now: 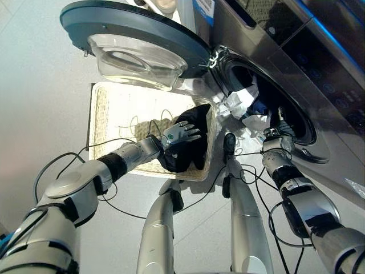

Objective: Put the clothes into the washing machine.

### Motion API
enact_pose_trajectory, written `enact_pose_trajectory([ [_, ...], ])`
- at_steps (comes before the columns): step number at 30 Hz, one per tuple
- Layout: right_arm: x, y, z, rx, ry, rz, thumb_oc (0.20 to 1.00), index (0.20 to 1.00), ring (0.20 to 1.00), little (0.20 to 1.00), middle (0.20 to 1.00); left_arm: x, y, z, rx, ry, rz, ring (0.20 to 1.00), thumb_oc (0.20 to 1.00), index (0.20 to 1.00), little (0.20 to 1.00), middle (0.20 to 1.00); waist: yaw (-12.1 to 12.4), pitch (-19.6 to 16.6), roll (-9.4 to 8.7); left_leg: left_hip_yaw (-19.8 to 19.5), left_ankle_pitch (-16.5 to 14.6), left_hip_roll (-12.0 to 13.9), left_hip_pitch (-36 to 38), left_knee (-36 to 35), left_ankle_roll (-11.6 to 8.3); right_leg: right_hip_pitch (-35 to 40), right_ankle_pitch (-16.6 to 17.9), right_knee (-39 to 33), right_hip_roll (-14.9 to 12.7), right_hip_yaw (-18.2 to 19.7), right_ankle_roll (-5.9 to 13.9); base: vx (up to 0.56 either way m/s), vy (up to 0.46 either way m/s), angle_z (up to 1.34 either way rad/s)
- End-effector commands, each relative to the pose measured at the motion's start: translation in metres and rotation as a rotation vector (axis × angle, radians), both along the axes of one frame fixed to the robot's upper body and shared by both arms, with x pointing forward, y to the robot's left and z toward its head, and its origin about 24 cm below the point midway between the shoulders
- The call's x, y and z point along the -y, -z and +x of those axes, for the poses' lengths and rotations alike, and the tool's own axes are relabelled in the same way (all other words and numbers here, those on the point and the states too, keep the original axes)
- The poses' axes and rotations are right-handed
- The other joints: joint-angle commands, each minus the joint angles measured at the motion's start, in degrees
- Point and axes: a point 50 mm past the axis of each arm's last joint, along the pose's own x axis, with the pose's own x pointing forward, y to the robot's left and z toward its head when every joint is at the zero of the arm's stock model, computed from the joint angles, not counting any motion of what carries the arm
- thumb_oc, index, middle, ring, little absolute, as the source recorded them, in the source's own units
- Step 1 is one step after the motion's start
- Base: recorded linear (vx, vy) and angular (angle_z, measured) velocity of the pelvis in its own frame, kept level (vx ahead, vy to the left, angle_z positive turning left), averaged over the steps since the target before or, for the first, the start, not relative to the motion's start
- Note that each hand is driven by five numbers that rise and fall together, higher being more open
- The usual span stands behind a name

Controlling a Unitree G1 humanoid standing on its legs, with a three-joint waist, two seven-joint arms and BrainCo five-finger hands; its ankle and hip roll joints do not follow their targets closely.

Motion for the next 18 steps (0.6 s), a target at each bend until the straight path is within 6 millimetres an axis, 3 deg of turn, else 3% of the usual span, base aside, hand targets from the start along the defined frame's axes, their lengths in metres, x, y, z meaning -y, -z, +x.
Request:
enact_pose_trajectory([
  [1,0.002,-0.017,0.001,0.103,0.022,-0.051,1.0,1.0,1.0,1.0,1.0,-0.012,-0.006,0.005,0.04,0.012,0.157,1.0,1.0,1.0,1.0,1.0,-0.8,-1.3,1.51,3.6,1.5,-1.6,-1.9,-0.9,-3.89,0.8,-4.7,3.3,3.4,-3.8,6.17,-0.03,-0.064,-0.03],
  [10,-0.022,-0.022,-0.002,0.268,-0.098,0.002,1.0,1.0,1.0,1.0,1.0,-0.029,-0.013,0.016,0.137,-0.043,0.391,1.0,1.0,1.0,1.0,1.0,-1.4,-1.3,-1.39,2.8,2.8,-1.2,-6.2,-2.0,-4.28,-2.8,-2.5,2.0,4.4,-3.8,6.64,-0.02,-0.051,0.01],
  [18,-0.034,-0.027,-0.008,0.375,-0.119,0.017,1.0,1.0,1.0,1.0,1.0,-0.05,-0.014,0.029,0.169,-0.27,0.535,1.0,1.0,1.0,1.0,1.0,-1.8,-1.3,-2.62,2.3,4.1,-0.8,-9.8,-3.1,-4.65,-6.2,-0.9,1.0,4.8,-3.1,6.83,0.0,-0.008,0.01],
])
